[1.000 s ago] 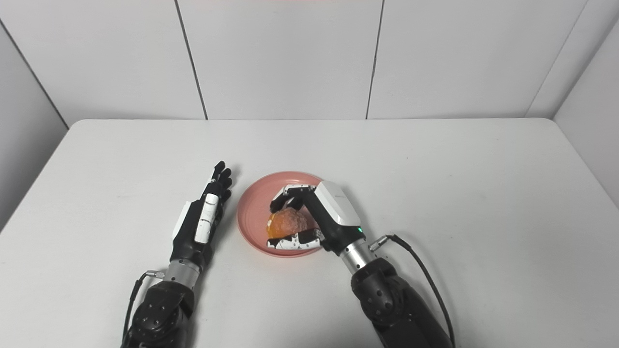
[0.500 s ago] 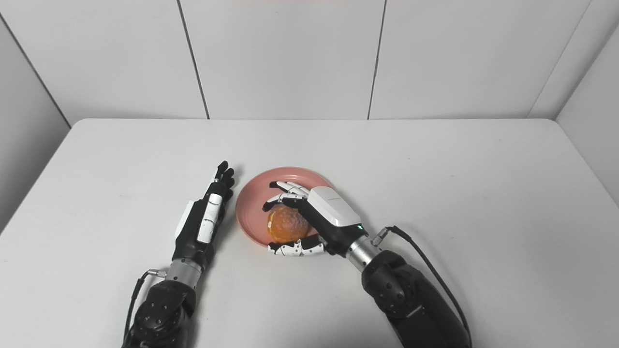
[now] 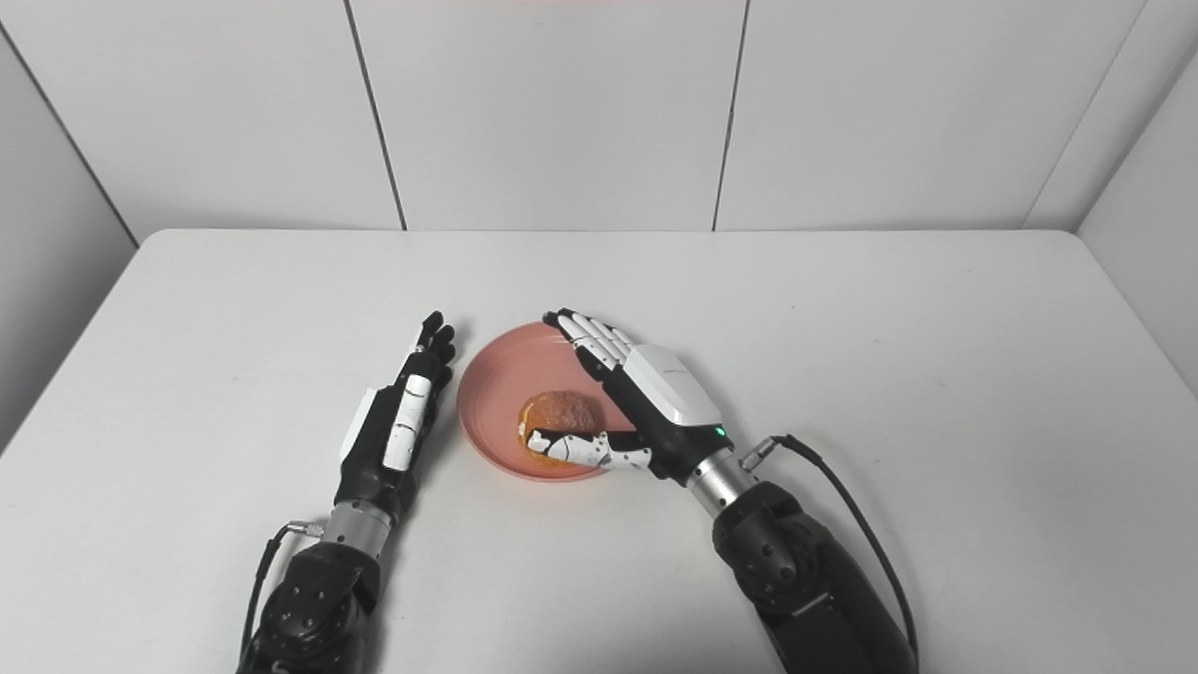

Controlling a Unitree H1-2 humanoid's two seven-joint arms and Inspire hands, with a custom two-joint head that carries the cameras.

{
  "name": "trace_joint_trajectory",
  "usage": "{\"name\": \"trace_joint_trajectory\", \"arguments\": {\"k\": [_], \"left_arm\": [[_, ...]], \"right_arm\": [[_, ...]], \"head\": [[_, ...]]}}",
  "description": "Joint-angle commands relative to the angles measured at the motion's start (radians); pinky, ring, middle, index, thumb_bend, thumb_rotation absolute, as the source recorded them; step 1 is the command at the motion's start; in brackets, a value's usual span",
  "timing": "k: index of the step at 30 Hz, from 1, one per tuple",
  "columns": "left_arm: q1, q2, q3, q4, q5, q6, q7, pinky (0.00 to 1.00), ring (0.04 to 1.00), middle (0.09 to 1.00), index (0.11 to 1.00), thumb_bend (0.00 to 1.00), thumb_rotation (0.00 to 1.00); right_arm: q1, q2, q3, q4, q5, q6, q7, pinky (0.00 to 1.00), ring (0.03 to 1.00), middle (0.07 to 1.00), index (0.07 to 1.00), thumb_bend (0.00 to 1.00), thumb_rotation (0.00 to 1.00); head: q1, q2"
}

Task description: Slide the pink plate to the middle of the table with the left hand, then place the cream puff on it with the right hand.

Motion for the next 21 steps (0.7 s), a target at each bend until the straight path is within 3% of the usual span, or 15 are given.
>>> {"name": "trace_joint_trajectory", "arguments": {"k": [1,6,10,12,16,21], "left_arm": [[0.011,-0.015,-0.017,0.009,-0.002,0.027,-0.023,1.0,1.0,1.0,1.0,0.7,1.0],[0.012,-0.016,-0.016,0.003,-0.001,0.035,-0.019,1.0,1.0,1.0,1.0,0.7,1.0],[0.009,-0.017,-0.012,0.008,-0.002,0.027,-0.015,1.0,1.0,1.0,1.0,0.69,1.0],[0.009,-0.017,-0.011,0.01,0.0,0.026,-0.013,1.0,1.0,1.0,1.0,0.69,1.0],[0.008,-0.019,-0.007,0.014,-0.001,0.011,-0.01,1.0,1.0,1.0,1.0,0.69,1.0],[0.008,-0.019,-0.004,0.007,0.002,0.015,-0.005,1.0,1.0,1.0,1.0,0.7,1.0]], "right_arm": [[-0.016,0.015,-0.024,-0.012,0.035,-0.062,-0.044,1.0,1.0,1.0,0.999,0.58,0.89],[0.006,0.049,-0.068,0.008,0.097,-0.112,-0.103,0.97,1.0,1.0,1.0,0.57,0.86],[0.028,0.081,-0.106,0.015,0.12,-0.107,-0.149,0.95,0.996,1.0,1.0,0.61,0.92],[0.033,0.09,-0.118,0.022,0.155,-0.118,-0.147,0.98,1.0,1.0,1.0,0.56,0.94],[0.052,0.108,-0.14,0.008,0.222,-0.069,-0.121,1.0,1.0,1.0,1.0,0.55,0.99],[0.089,0.123,-0.15,-0.054,0.221,0.06,-0.106,0.94,0.999,1.0,1.0,0.67,1.0]], "head": [[0.001,0.0],[-0.002,0.002],[-0.005,0.002],[-0.006,0.001],[-0.01,0.002],[-0.015,0.003]]}}
